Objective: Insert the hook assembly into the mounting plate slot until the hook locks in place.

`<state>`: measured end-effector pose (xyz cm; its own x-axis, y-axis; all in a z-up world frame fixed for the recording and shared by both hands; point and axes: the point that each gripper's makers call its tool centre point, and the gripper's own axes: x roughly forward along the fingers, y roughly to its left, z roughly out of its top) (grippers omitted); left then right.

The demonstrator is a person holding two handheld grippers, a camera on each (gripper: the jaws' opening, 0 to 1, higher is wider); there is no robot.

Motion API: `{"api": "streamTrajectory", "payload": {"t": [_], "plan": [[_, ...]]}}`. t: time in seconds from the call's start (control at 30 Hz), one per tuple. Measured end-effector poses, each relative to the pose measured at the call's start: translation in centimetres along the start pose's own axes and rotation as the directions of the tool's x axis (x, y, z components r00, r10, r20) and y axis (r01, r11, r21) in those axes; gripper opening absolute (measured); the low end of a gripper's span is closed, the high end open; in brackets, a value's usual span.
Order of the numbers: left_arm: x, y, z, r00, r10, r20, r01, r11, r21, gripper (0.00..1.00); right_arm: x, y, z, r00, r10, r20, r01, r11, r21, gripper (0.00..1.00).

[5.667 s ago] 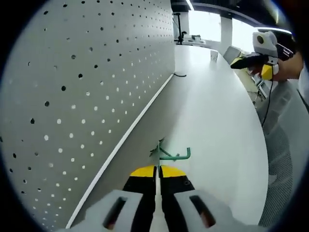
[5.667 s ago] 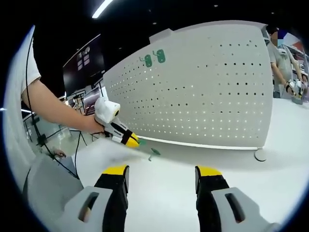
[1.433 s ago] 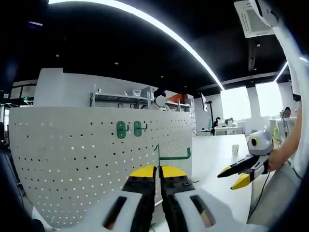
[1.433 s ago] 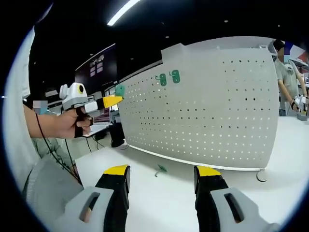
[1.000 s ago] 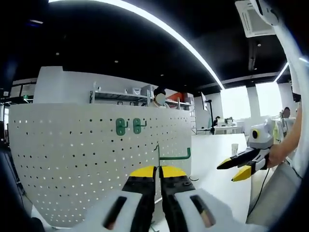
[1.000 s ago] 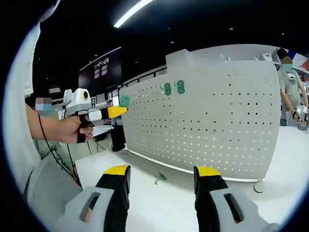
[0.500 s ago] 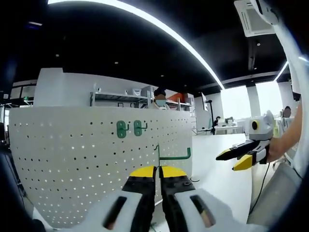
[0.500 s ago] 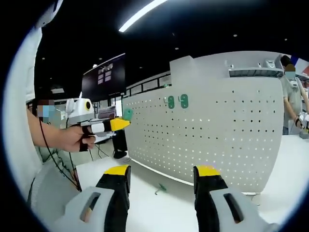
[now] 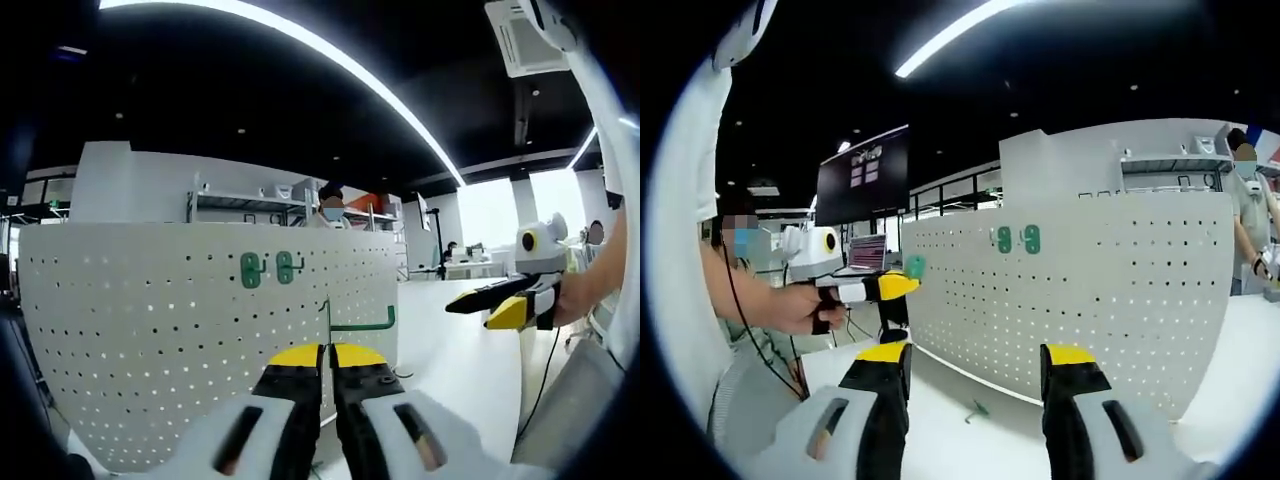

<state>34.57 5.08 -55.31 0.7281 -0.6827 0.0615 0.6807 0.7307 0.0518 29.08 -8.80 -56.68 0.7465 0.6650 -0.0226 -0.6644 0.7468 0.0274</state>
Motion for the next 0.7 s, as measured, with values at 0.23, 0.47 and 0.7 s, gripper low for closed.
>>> {"api": "streamTrajectory", "payload": {"t": [0.23, 0.47, 0.7], "plan": [[-0.1, 0.2, 0.0, 1.0, 0.006, 0.002, -0.006, 1.0, -0.004, 0.02, 0.2, 0.3, -0.1, 1.0, 0.009, 0.003, -0.009, 1.0, 0.001, 0.49], [0.0, 0.0, 0.0, 1.0, 0.004, 0.002, -0.004, 1.0, -0.007, 0.02, 0.4, 1.1, 0.3, 0.999, 0.034, 0.026, -0.034, 0.999, 0.022, 0.46], [0.0, 0.0, 0.0, 1.0, 0.001, 0.0, -0.001, 1.0, -0.009, 0.02, 0.7, 1.5, 1.3, 0.993, 0.059, 0.1, -0.076, 0.983, 0.169, 0.44]]}}
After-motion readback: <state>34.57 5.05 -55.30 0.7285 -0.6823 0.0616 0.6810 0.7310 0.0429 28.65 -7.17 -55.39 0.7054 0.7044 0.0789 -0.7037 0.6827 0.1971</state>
